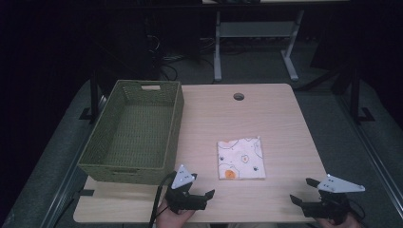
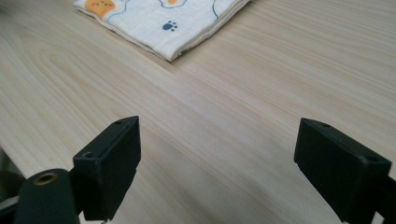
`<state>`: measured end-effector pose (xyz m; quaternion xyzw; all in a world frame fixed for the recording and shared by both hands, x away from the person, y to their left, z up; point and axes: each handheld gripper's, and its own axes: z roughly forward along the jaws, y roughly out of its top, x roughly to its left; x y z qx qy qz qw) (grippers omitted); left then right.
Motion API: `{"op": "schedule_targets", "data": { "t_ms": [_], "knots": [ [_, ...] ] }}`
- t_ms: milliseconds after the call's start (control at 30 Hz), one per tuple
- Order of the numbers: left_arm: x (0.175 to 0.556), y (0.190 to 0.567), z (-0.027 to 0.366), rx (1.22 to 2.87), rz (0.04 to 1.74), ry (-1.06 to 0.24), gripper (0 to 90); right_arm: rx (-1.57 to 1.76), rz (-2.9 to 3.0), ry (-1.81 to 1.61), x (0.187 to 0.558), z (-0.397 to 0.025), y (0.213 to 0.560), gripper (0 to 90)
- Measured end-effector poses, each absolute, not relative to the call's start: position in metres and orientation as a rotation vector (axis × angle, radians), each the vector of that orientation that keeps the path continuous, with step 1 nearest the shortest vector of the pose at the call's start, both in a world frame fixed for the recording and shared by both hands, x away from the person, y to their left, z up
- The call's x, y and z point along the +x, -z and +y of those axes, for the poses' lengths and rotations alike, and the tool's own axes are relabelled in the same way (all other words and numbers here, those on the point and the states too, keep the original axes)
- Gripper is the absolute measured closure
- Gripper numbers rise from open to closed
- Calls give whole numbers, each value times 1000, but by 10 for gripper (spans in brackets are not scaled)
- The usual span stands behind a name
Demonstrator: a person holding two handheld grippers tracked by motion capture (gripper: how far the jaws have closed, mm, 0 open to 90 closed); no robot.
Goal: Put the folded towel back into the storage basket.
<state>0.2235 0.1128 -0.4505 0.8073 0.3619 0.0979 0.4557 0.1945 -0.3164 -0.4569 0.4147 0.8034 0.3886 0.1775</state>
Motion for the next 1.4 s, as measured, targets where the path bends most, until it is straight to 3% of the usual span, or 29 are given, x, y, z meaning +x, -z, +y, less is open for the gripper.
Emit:
{"op": "schedule_targets", "data": {
  "t_ms": [700, 1400],
  "knots": [
    [260, 438, 82, 2013, 915, -242, 172, 1141, 2380, -1131, 247, -298, 432, 194],
    [314, 448, 46, 2006, 1082, -216, 178, 1183, 2580, -1067, 316, -250, 417, 232]
  ]
}}
